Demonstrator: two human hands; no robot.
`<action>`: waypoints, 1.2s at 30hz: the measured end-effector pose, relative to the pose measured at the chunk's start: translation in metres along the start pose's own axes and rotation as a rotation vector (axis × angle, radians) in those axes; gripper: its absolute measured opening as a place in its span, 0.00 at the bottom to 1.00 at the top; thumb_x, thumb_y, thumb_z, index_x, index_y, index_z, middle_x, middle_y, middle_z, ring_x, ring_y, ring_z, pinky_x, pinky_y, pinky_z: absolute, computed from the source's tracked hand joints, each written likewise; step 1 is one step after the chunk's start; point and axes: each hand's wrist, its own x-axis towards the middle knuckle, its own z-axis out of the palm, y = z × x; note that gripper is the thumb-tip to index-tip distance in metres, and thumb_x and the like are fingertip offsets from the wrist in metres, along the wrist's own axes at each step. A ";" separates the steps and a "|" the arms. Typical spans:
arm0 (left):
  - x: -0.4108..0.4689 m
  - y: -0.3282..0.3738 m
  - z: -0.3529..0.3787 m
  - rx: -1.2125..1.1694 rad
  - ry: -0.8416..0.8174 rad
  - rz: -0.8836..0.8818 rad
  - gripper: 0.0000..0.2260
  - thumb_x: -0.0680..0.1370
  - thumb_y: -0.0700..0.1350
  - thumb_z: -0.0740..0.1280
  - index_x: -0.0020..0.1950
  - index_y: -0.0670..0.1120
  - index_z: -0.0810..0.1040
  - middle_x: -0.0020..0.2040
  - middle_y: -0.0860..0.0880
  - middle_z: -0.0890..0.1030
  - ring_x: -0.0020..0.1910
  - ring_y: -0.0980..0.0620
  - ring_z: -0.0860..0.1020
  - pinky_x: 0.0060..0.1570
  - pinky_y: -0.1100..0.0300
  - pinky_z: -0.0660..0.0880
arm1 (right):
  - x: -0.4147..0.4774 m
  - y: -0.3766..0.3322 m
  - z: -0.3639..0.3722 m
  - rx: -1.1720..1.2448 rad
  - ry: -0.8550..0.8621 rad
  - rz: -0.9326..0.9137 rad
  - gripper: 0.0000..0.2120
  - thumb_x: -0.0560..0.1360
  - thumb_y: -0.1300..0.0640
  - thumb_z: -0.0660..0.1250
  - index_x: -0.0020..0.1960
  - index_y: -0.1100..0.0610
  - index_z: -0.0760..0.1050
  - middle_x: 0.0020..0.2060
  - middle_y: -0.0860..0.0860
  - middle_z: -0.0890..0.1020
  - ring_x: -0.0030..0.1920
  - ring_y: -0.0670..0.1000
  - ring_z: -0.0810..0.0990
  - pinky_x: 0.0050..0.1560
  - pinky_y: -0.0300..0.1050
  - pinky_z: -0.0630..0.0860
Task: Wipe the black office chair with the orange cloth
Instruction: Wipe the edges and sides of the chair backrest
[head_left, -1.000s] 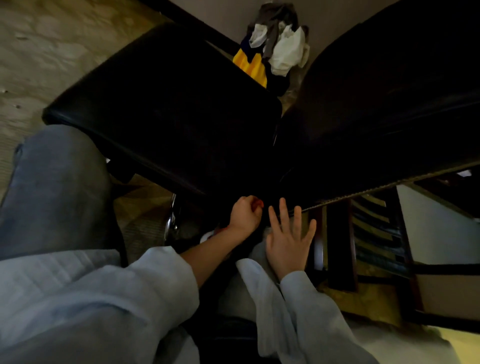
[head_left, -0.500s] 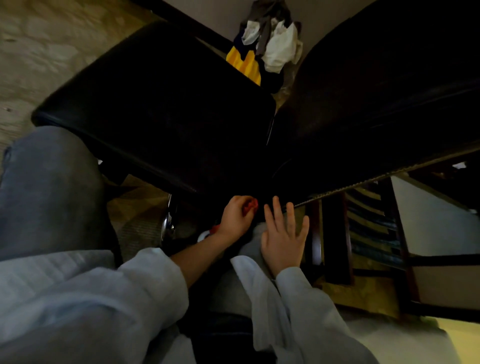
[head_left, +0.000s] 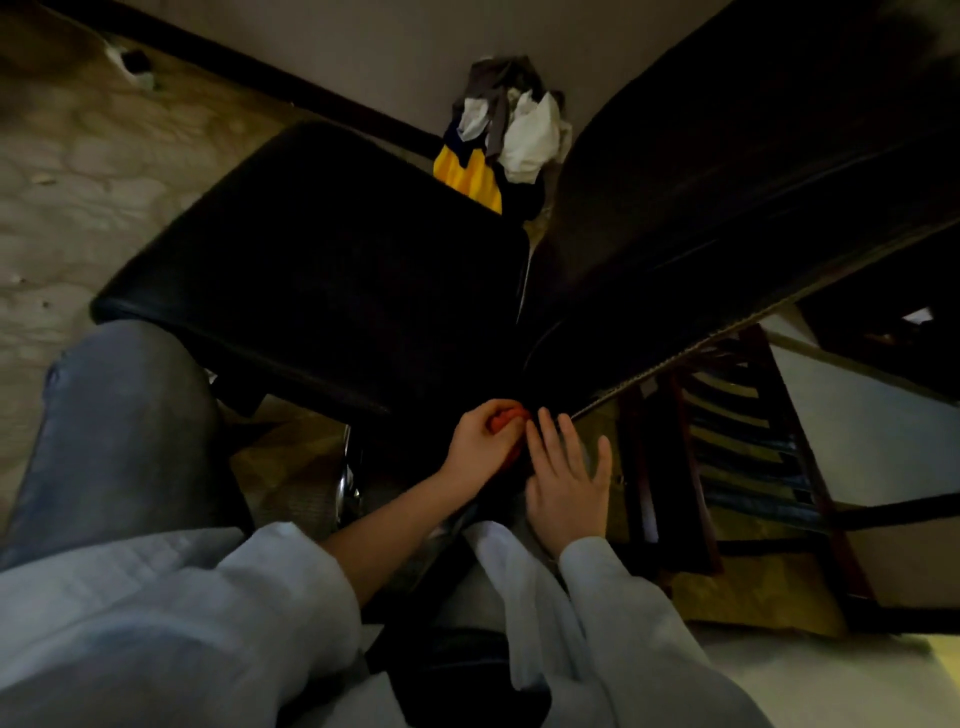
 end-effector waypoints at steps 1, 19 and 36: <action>-0.003 0.001 -0.001 -0.016 0.002 -0.013 0.08 0.77 0.38 0.65 0.56 0.43 0.78 0.48 0.49 0.80 0.49 0.54 0.79 0.53 0.62 0.75 | 0.001 0.002 -0.002 0.015 0.022 -0.006 0.28 0.69 0.54 0.52 0.68 0.56 0.66 0.70 0.52 0.64 0.76 0.51 0.48 0.72 0.56 0.35; -0.033 0.220 0.024 0.193 0.015 0.786 0.09 0.76 0.42 0.69 0.54 0.50 0.72 0.48 0.53 0.77 0.46 0.58 0.77 0.46 0.67 0.73 | 0.071 0.086 -0.126 0.384 0.798 0.269 0.22 0.70 0.59 0.58 0.64 0.55 0.69 0.66 0.54 0.68 0.67 0.58 0.65 0.71 0.51 0.53; -0.015 0.232 0.094 0.344 0.071 1.069 0.17 0.77 0.49 0.63 0.64 0.45 0.74 0.57 0.49 0.77 0.56 0.56 0.73 0.57 0.58 0.71 | 0.079 0.133 -0.158 0.929 0.641 0.270 0.18 0.73 0.58 0.57 0.62 0.60 0.67 0.70 0.54 0.63 0.66 0.44 0.66 0.59 0.21 0.62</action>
